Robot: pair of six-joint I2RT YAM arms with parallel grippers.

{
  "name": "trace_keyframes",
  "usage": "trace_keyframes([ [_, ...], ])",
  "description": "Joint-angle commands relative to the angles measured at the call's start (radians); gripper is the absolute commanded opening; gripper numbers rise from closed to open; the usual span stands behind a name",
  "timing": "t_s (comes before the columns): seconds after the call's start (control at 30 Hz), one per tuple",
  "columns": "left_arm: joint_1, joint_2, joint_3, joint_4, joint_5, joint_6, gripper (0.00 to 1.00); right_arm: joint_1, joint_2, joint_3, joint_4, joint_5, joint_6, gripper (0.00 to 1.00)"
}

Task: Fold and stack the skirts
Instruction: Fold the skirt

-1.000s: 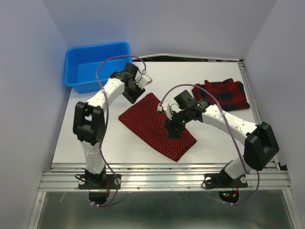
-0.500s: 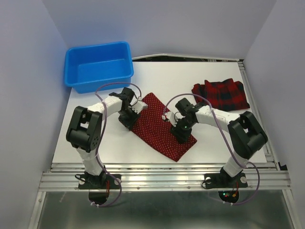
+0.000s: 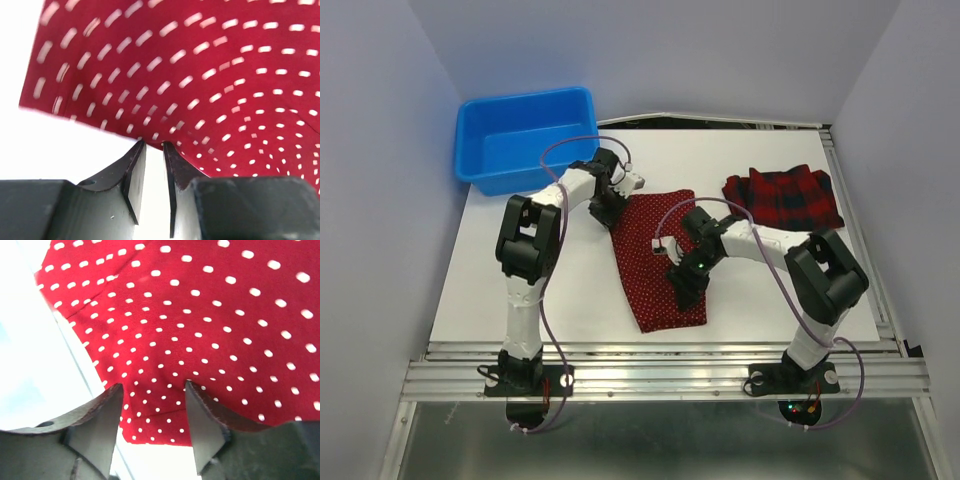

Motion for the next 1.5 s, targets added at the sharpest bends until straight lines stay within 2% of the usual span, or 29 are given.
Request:
trace_keyframes([
  [0.0, 0.021, -0.03, 0.033, 0.009, 0.002, 0.012, 0.34, 0.029, 0.031, 0.069, 0.012, -0.161, 0.103, 0.59],
  [0.1, 0.05, -0.256, -0.091, 0.073, 0.114, 0.024, 0.47, 0.019, -0.04, 0.118, 0.009, -0.19, 0.134, 0.62],
  [0.13, 0.056, -0.396, -0.177, 0.099, 0.133, 0.015, 0.5, 0.009, -0.057, 0.131, 0.009, -0.19, 0.143, 0.62],
  [0.2, 0.07, -0.545, -0.268, 0.171, 0.145, 0.003, 0.55, -0.035, -0.096, 0.168, 0.012, -0.186, 0.184, 0.64],
  [0.23, 0.07, -0.693, -0.356, 0.196, 0.154, 0.006, 0.58, -0.05, -0.102, 0.175, 0.029, -0.183, 0.196, 0.65],
  [0.27, 0.067, -0.766, -0.4, 0.227, 0.164, 0.012, 0.61, -0.078, -0.11, 0.187, 0.041, -0.18, 0.213, 0.66],
  [0.33, 0.052, -0.886, -0.463, 0.238, 0.144, 0.024, 0.68, -0.087, -0.119, 0.186, 0.081, -0.178, 0.28, 0.7],
  [0.37, 0.038, -0.976, -0.516, 0.225, 0.13, 0.043, 0.69, -0.087, -0.122, 0.174, 0.136, -0.167, 0.313, 0.71],
  [0.47, -0.091, -1.092, -0.607, 0.186, 0.037, 0.11, 0.7, -0.087, -0.108, 0.116, 0.258, -0.196, 0.475, 0.78],
  [0.5, -0.205, -1.11, -0.631, 0.184, -0.041, 0.113, 0.7, -0.087, -0.104, 0.094, 0.295, -0.212, 0.5, 0.79],
  [0.53, -0.265, -1.133, -0.673, 0.178, -0.074, 0.115, 0.7, -0.087, -0.099, 0.074, 0.356, -0.23, 0.522, 0.8],
  [0.63, -0.436, -1.126, -0.72, 0.156, -0.108, 0.103, 0.7, -0.087, -0.053, 0.057, 0.391, -0.267, 0.552, 0.8],
  [0.7, -0.502, -1.111, -0.737, 0.156, -0.134, 0.098, 0.71, -0.087, -0.021, 0.057, 0.412, -0.297, 0.565, 0.74],
  [0.73, -0.586, -1.094, -0.748, 0.159, -0.172, 0.098, 0.71, -0.087, -0.016, 0.042, 0.464, -0.319, 0.58, 0.72],
  [0.8, -0.683, -1.074, -0.76, 0.182, -0.217, 0.101, 0.71, -0.087, -0.01, 0.014, 0.533, -0.339, 0.621, 0.67],
  [0.87, -0.813, -1.026, -0.776, 0.213, -0.289, 0.104, 0.72, -0.087, 0.005, -0.015, 0.586, -0.368, 0.623, 0.63],
  [0.97, -0.911, -0.921, -0.777, 0.238, -0.35, 0.104, 0.73, -0.087, 0.033, -0.05, 0.575, -0.362, 0.588, 0.62],
  [1.1, -0.939, -0.789, -0.765, 0.303, -0.352, 0.058, 0.73, -0.087, 0.077, -0.098, 0.575, -0.364, 0.568, 0.61],
  [1.13, -0.97, -0.7, -0.75, 0.346, -0.359, 0.028, 0.73, -0.087, 0.111, -0.122, 0.576, -0.367, 0.562, 0.6],
  [1.3, -0.984, -0.614, -0.742, 0.4, -0.352, 0.015, 0.73, -0.087, 0.136, -0.133, 0.581, -0.374, 0.568, 0.59],
  [1.4, -0.985, -0.568, -0.741, 0.414, -0.346, 0.018, 0.64, -0.087, 0.146, -0.13, 0.581, -0.376, 0.574, 0.59],
  [1.43, -0.985, -0.555, -0.742, 0.419, -0.344, 0.018, 0.64, -0.087, 0.146, -0.128, 0.581, -0.376, 0.574, 0.59],
  [1.47, -0.985, -0.536, -0.745, 0.423, -0.353, 0.023, 0.59, -0.087, 0.151, -0.127, 0.581, -0.376, 0.575, 0.59],
])
